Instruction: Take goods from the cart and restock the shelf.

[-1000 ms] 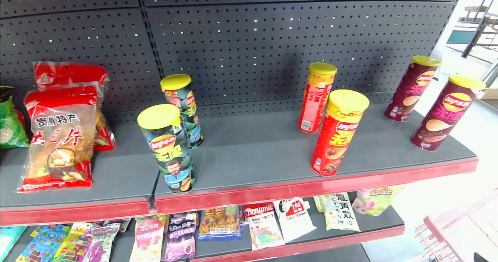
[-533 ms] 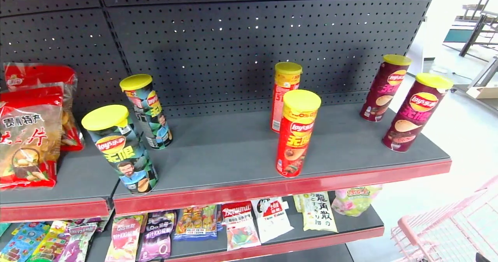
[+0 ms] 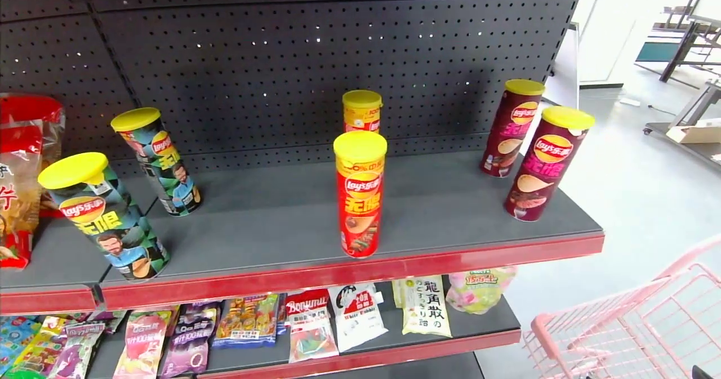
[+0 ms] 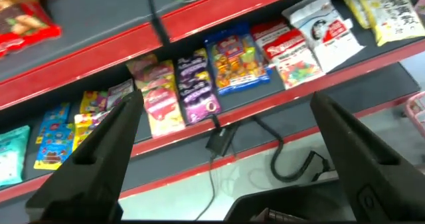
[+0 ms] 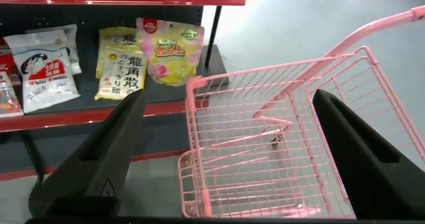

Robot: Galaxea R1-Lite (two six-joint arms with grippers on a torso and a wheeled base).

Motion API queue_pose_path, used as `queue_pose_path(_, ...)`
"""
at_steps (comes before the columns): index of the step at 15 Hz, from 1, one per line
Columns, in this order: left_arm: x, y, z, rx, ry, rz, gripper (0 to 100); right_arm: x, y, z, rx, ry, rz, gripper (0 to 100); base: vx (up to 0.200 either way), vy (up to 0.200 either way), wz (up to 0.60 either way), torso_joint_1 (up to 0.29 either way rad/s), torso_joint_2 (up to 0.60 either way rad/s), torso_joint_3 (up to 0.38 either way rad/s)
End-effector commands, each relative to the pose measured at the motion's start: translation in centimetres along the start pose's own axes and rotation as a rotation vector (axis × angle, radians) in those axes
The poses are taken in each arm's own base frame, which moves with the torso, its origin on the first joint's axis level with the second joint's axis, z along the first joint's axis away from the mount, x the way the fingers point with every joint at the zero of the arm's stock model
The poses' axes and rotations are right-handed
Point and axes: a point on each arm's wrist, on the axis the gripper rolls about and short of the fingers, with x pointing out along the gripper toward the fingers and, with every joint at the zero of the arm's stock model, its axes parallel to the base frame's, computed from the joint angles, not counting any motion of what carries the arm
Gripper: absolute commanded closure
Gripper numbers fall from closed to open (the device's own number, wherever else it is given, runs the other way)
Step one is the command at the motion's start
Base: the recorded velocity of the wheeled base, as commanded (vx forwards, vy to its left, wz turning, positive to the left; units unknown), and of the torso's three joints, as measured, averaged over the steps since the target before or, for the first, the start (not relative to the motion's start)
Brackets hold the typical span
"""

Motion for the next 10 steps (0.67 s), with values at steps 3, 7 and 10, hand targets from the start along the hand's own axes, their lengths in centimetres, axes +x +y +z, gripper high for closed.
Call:
queue_pose_path(3, -0.2, 0.0, -0.3, 0.023, -0.021, 0.001, 0, -0.1, 0.0, 0.0, 0.002, -0.007, -0.001, 0, 0.000, 0.000, 0.00, 0.000, 0.00, 0.000)
queue_pose_path(7, -0.6, 0.1, -0.8, 0.032, -0.070, 0.007, 0, -0.4, -0.1, -0.1, 0.005, -0.038, -0.004, 0, 0.000, 0.000, 0.00, 0.000, 0.00, 0.000)
queue_pose_path(10, -0.5, 0.0, -1.1, 0.038, -0.070, 0.010, 0, -0.6, -0.1, -0.2, 0.009, -0.048, -0.008, 0, 0.000, 0.000, 0.00, 0.000, 0.00, 0.000)
